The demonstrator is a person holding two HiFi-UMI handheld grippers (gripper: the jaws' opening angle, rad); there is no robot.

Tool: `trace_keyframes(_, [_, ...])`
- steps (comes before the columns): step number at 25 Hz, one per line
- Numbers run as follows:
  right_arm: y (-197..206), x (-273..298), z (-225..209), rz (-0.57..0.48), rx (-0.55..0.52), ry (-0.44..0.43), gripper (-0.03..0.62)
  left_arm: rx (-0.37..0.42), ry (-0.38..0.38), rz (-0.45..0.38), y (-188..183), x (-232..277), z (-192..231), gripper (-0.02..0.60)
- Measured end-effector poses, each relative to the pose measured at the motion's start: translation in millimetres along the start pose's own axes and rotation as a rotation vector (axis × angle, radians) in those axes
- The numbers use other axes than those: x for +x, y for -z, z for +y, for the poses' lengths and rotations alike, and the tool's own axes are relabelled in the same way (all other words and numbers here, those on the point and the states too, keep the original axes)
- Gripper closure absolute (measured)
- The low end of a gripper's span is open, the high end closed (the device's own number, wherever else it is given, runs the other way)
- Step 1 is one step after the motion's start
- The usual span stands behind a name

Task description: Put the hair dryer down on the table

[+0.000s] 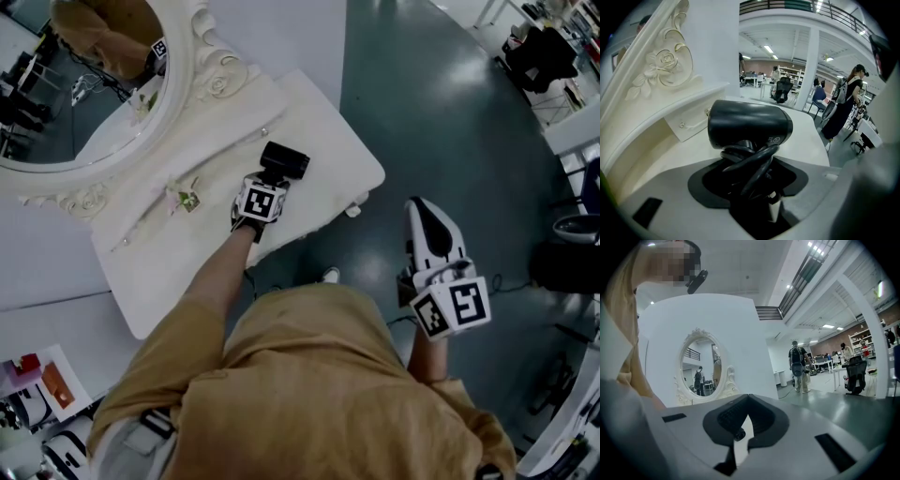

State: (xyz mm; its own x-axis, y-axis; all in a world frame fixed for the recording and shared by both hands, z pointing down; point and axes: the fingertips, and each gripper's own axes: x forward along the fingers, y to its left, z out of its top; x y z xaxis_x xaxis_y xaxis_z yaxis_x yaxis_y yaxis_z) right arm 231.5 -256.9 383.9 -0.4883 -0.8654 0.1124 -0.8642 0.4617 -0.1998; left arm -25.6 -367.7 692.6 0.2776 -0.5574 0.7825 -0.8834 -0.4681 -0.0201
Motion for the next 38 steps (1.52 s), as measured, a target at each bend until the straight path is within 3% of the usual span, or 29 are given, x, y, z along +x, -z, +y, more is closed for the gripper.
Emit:
trace_keyframes(11, [2, -16, -9, -0.009, 0.015, 0.026, 0.591, -0.012, -0.021, -0.015, -2, -2, -2, 0.334])
trace_keyframes(20, [10, -25, -12, -0.01, 0.034, 0.037, 0.591, -0.011, -0.042, -0.036, -4, -4, 0, 0.296])
trace_keyframes(23, [12, -28, -8, -0.01, 0.04, 0.036, 0.591, -0.009, -0.027, -0.055, 1, -10, -1, 0.242])
trace_keyframes(27, [14, -27, 7, -0.001, 0.032, 0.02, 0.591, -0.009, -0.025, -0.098, 4, -27, 5, 0.224])
trace_keyframes(35, [9, -16, 71, -0.014, -0.006, -0.033, 0.591, -0.08, 0.012, -0.218, 9, -79, 12, 0.216])
trace_keyframes(38, [7, -16, 92, -0.014, -0.024, -0.035, 0.591, -0.065, 0.032, -0.251, 11, -98, 12, 0.216])
